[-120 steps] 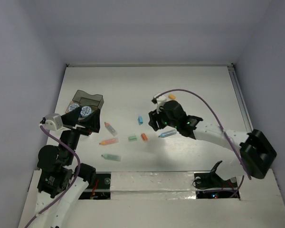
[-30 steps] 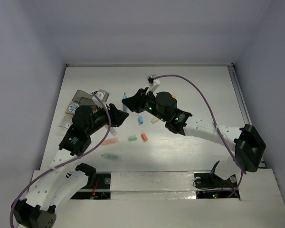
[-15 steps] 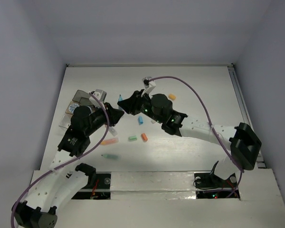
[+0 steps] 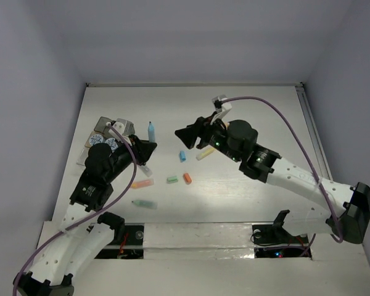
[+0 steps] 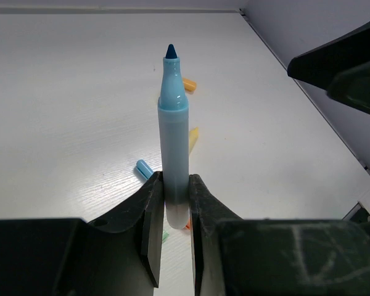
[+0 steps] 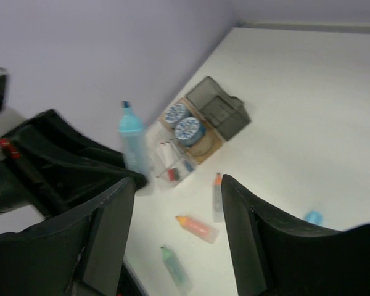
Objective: Sort the stationery into containers
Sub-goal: Close the pen cap on the pen.
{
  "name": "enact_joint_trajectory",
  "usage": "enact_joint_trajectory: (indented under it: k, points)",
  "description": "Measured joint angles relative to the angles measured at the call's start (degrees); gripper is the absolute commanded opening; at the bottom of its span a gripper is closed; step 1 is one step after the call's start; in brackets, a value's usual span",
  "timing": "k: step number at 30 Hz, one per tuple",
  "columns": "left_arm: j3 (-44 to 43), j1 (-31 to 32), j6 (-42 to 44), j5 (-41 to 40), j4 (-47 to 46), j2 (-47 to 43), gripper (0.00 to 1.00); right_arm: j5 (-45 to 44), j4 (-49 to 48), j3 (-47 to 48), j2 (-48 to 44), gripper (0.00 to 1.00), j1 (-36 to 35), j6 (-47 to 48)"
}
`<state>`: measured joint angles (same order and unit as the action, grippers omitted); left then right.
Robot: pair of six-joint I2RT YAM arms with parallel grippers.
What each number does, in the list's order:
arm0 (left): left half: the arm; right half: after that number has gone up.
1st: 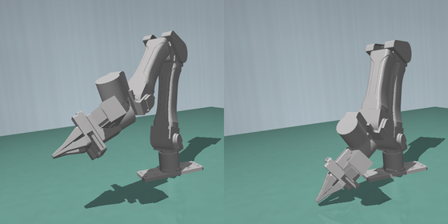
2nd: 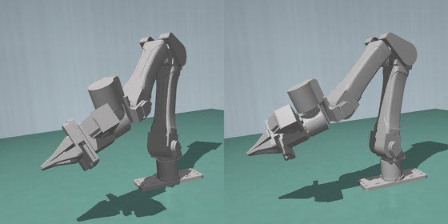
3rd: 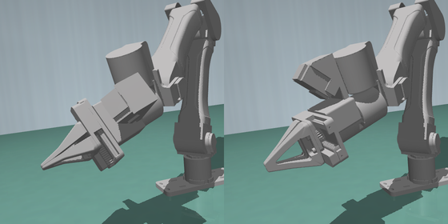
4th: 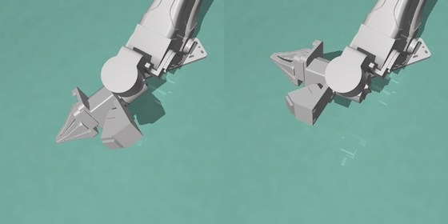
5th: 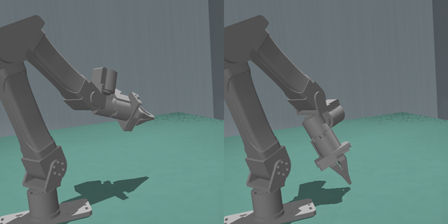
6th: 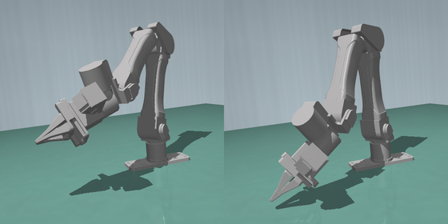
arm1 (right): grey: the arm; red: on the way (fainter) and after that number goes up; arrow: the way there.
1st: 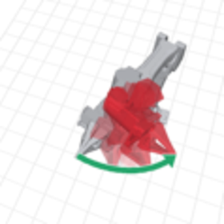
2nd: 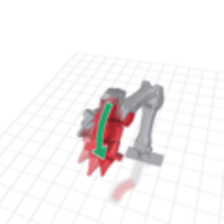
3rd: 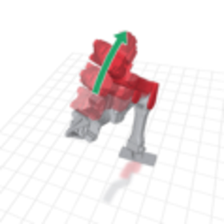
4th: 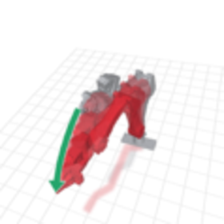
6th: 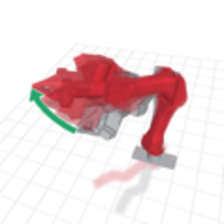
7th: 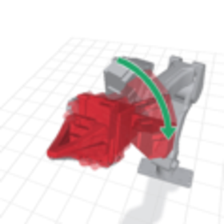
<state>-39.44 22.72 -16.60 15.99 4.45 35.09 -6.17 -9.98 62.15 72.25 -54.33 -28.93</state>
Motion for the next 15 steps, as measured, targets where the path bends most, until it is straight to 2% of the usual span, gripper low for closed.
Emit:
enact_joint_trajectory:
  k: [5, 9, 15]
  points:
    - [0.00, -1.20, 0.26, 0.07, 0.15, -0.87, 0.00, -1.07, 7.52, -0.94, 1.27, 0.59, 3.93, 1.64]
    - [0.00, -1.97, 0.26, 0.26, 0.15, -1.20, 0.00, -2.32, 17.18, 2.49, 10.78, 0.60, 4.35, 4.85]
    - [0.00, -2.60, 0.31, -0.17, 0.55, -2.23, 0.00, -3.19, 28.68, 15.08, 26.18, 0.65, 4.35, 10.51]
